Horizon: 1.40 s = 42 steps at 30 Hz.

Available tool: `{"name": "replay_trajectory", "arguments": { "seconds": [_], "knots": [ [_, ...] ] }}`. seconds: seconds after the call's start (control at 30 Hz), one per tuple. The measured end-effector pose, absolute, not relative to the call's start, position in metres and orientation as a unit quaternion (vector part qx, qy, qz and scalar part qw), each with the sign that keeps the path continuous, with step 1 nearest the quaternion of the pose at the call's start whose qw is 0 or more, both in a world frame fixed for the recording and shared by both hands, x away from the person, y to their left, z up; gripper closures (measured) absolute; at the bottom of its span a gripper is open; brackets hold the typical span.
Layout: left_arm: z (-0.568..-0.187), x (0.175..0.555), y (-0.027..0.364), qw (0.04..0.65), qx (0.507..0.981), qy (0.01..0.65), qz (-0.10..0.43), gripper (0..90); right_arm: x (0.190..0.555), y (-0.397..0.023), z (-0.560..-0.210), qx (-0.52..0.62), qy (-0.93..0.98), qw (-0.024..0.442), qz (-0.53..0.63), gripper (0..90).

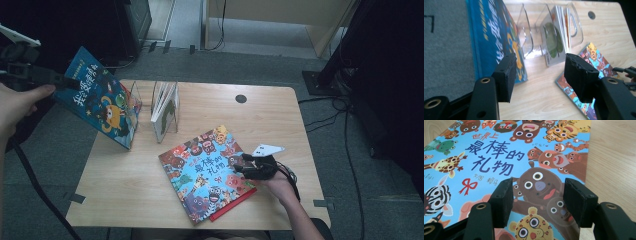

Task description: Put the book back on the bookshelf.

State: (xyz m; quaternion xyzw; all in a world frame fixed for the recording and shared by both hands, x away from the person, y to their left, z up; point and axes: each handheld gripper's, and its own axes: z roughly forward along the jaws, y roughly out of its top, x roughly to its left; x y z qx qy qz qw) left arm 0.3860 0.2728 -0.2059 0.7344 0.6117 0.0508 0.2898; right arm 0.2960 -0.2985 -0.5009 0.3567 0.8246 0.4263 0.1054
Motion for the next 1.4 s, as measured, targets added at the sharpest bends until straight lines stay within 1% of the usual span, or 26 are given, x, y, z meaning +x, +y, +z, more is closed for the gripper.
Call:
{"name": "replay_trajectory", "arguments": {
  "seconds": [0.13, 0.37, 0.43, 0.6, 0.7, 0.97, 1.4],
  "knots": [
    [-0.222, 0.382, 0.259, 0.294, 0.744, 0.598, 0.045, 43.3, 0.298, -0.297, -0.502, 0.359, 0.826, 0.092, 0.425, 42.1],
    [-0.242, 0.378, 0.238, 0.294, 0.746, 0.596, 0.048, 43.5, 0.297, -0.296, -0.502, 0.359, 0.827, 0.095, 0.423, 42.5],
    [-0.247, 0.376, 0.232, 0.306, 0.749, 0.587, 0.043, 43.7, 0.297, -0.296, -0.502, 0.360, 0.826, 0.096, 0.423, 43.1],
    [-0.259, 0.374, 0.218, 0.296, 0.762, 0.574, 0.050, 43.4, 0.297, -0.297, -0.502, 0.360, 0.826, 0.096, 0.424, 43.6],
    [-0.269, 0.372, 0.212, 0.302, 0.765, 0.567, 0.044, 43.5, 0.297, -0.298, -0.502, 0.362, 0.825, 0.096, 0.423, 43.7],
    [-0.299, 0.368, 0.189, 0.290, 0.785, 0.546, 0.038, 42.6, 0.296, -0.298, -0.502, 0.358, 0.826, 0.098, 0.424, 43.7],
    [-0.333, 0.367, 0.166, 0.307, 0.798, 0.517, 0.026, 42.6, 0.291, -0.302, -0.503, 0.353, 0.829, 0.108, 0.421, 43.6]
  ]
}}
